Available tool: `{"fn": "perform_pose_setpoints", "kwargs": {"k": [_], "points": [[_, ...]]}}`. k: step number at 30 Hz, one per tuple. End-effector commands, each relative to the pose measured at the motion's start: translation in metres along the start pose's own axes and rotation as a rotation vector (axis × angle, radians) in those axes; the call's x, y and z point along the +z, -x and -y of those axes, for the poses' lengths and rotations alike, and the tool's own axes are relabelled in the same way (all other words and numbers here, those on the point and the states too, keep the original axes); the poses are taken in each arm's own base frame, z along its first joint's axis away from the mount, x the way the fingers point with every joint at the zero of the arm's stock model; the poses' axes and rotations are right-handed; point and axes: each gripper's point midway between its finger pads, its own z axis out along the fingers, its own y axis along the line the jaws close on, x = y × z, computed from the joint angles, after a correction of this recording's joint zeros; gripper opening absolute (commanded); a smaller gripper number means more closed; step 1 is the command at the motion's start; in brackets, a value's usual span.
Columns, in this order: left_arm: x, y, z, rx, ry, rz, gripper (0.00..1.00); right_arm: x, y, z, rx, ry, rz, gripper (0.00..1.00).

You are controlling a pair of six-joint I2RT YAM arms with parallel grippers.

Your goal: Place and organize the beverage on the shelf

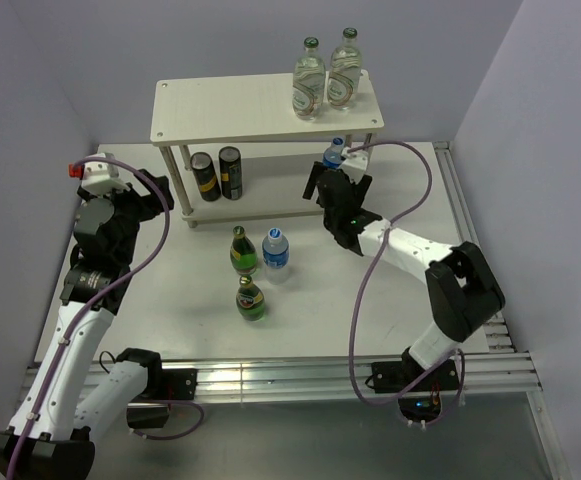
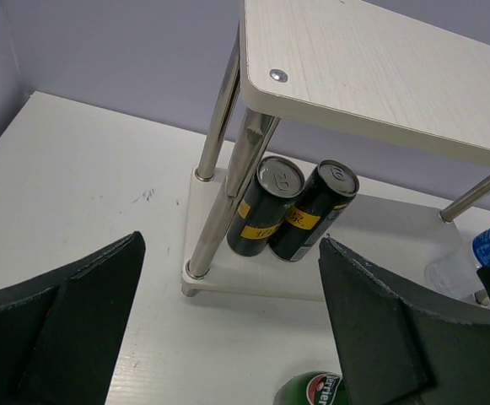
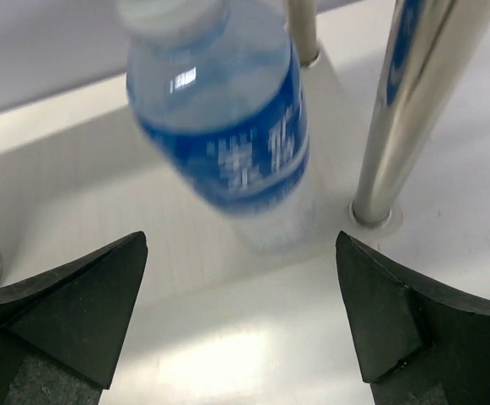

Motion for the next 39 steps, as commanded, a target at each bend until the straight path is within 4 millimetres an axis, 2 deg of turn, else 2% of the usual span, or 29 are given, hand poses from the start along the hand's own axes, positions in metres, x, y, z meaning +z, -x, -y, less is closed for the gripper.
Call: {"fn": "perform_pose_setpoints", "kwargs": {"k": [1, 2, 3, 4, 5, 6, 7, 8, 9, 11, 13, 16, 20, 27, 34, 39], "points": [[-0.005, 0.018, 0.005, 0.009, -0.018, 0.049, 0.91, -0.03, 0.003, -0.009, 0.014, 0.102, -0.032, 1.0], [-0.006, 0.019, 0.005, 0.007, -0.021, 0.051, 0.91, -0.038, -0.007, -0.002, 0.001, 0.095, -0.046, 1.0], [-0.006, 0.02, 0.006, 0.005, -0.022, 0.054, 0.91, -0.056, 0.0, -0.006, 0.013, 0.121, -0.029, 1.0], [-0.006, 0.02, 0.006, 0.006, -0.022, 0.054, 0.91, -0.065, 0.0, 0.002, 0.004, 0.089, -0.014, 1.0], [-0.006, 0.02, 0.006, 0.006, -0.024, 0.055, 0.91, -0.075, -0.011, 0.009, -0.023, 0.073, -0.019, 1.0], [-0.005, 0.019, 0.005, 0.005, -0.019, 0.052, 0.91, -0.098, -0.011, -0.002, -0.029, 0.107, -0.002, 1.0], [-0.006, 0.02, 0.005, 0.005, -0.022, 0.054, 0.91, -0.108, -0.012, 0.001, -0.033, 0.083, 0.02, 1.0], [-0.005, 0.018, 0.005, 0.006, -0.019, 0.049, 0.91, -0.119, -0.026, 0.007, -0.067, 0.074, 0.008, 1.0], [-0.006, 0.019, 0.005, 0.004, -0.019, 0.052, 0.91, -0.14, -0.031, -0.004, -0.068, 0.13, 0.004, 1.0], [-0.005, 0.018, 0.005, 0.002, -0.02, 0.048, 0.91, -0.156, -0.048, -0.002, -0.073, 0.151, -0.027, 1.0], [-0.004, 0.018, 0.006, -0.013, -0.021, 0.051, 0.91, -0.176, -0.055, -0.005, -0.047, 0.198, -0.051, 1.0], [-0.002, 0.015, 0.007, -0.012, -0.024, 0.039, 0.9, -0.194, -0.066, 0.003, -0.033, 0.229, -0.055, 1.0], [-0.002, 0.016, 0.007, -0.01, -0.025, 0.043, 0.9, -0.206, -0.073, -0.006, -0.025, 0.326, -0.084, 1.0], [-0.004, 0.016, 0.006, -0.008, -0.028, 0.047, 0.91, -0.218, -0.099, -0.054, -0.051, 0.512, -0.161, 1.0], [-0.003, 0.015, 0.006, -0.006, -0.026, 0.045, 0.91, -0.212, -0.105, -0.081, -0.076, 0.55, -0.135, 1.0], [-0.003, 0.015, 0.006, -0.004, -0.025, 0.047, 0.91, -0.202, -0.109, -0.094, -0.099, 0.539, -0.118, 1.0]]}}
